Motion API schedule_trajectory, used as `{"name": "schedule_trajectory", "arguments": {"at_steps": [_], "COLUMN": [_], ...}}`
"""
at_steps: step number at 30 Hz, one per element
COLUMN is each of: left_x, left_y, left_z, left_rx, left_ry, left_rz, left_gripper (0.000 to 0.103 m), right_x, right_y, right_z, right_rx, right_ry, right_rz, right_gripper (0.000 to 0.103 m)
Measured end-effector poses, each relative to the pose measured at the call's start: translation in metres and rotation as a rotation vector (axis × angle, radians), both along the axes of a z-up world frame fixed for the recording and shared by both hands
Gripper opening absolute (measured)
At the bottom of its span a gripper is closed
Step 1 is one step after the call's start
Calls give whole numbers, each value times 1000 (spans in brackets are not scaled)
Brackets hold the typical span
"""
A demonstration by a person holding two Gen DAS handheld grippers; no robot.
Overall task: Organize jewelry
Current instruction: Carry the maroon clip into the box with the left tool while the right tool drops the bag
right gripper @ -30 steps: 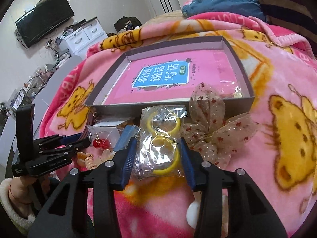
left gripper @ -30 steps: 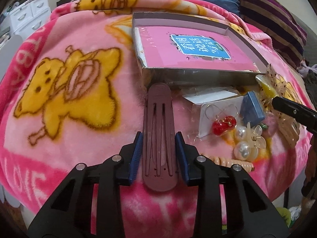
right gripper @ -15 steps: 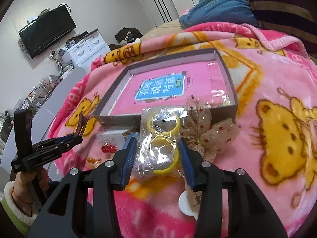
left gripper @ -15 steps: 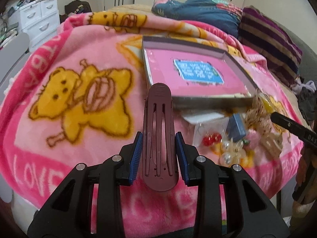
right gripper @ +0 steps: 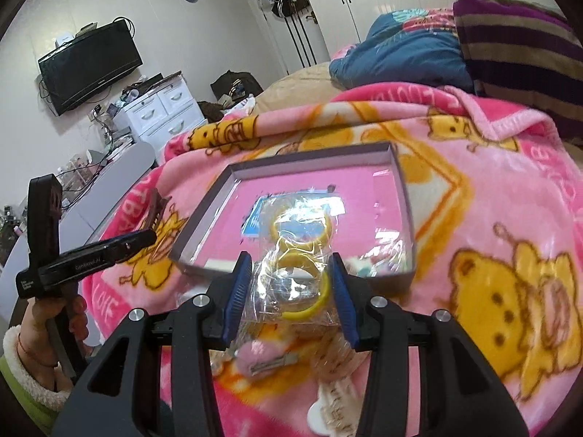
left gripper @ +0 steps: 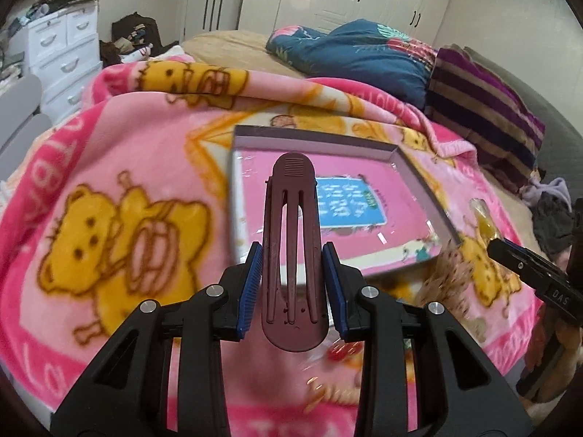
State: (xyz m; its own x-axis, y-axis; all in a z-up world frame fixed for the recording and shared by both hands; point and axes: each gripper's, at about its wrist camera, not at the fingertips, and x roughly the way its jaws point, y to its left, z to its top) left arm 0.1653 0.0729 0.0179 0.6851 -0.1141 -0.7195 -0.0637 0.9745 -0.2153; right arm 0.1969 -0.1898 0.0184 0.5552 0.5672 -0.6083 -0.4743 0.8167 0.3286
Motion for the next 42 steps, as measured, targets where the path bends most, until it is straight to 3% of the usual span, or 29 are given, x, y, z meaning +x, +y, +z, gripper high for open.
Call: {"name": "schedule_trajectory", "arguments": {"at_steps": [15, 18, 20, 34, 38, 40, 42], "left_x": [55, 59, 62, 68, 64, 63, 61], "left_y": [-18, -22, -21, -11, -9, -9, -8], "left_z": [-14, -20, -25, -46, -43, -42, -41], "left_rx": [-9, 0, -3, -23, -18, -15, -15], "left_ry": [4, 8, 10, 62, 59, 59, 60], "left_rz": [16, 6, 9, 9, 10, 10, 10], "left_gripper": [25, 25, 20, 19, 20, 26, 32], "right_x": [59, 69, 75, 109, 111, 111, 109], "right_y": [-11, -7, -5, 19, 19, 17, 14], "right_z": [7, 2, -3, -55, -63, -63, -61], "right_rx": [-68, -99, -117, -212, -210, -193, -177], "right_ry": [-1, 12, 23, 151, 174, 181, 185], "right_rz": [-72, -70, -67, -65, -75, -78, -81], "right_gripper": [42, 42, 42, 42, 46, 49, 59]}}
